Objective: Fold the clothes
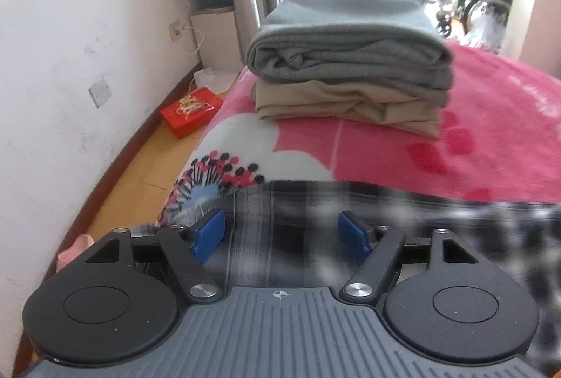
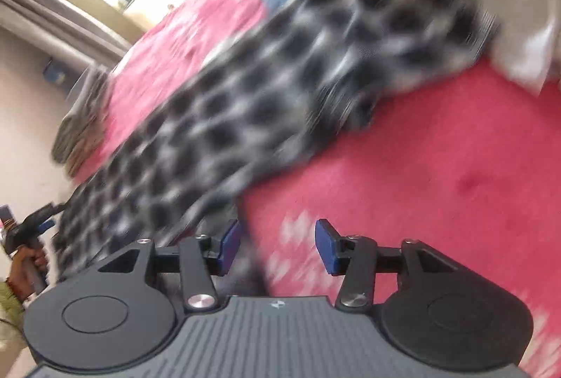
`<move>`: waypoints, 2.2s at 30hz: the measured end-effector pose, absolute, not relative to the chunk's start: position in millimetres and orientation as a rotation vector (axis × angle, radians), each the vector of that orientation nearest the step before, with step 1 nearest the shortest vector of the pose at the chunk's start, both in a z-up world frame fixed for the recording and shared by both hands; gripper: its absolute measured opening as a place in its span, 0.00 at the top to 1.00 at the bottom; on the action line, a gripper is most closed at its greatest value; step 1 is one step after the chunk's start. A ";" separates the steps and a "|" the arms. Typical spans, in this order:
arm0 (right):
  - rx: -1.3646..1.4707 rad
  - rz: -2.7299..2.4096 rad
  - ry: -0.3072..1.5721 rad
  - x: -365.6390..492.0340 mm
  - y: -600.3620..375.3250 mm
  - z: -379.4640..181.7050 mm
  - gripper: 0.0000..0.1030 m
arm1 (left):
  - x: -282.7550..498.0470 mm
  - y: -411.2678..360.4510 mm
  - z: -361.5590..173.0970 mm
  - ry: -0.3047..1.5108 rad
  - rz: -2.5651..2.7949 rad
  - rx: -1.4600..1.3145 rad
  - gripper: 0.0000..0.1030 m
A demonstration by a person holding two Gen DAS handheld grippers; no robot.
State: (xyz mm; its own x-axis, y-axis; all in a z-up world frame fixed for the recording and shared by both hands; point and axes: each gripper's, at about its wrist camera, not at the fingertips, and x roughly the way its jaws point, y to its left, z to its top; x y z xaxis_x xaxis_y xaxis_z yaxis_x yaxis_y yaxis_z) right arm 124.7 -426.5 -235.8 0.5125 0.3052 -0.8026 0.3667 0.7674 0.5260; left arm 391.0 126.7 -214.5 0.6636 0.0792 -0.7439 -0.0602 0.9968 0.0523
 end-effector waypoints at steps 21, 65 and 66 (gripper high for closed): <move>0.756 -0.201 0.934 110.0 -373.9 -233.0 0.97 | 159.3 -23.4 -197.8 0.927 -0.475 0.407 0.27; 0.435 -1.035 0.659 -4.9 -487.0 -182.1 0.71 | 172.9 1.8 -253.6 1.058 -0.330 0.543 0.27; 0.379 -1.032 0.639 -6.6 -479.2 -174.1 0.66 | 171.4 3.3 -249.9 1.042 -0.333 0.537 0.27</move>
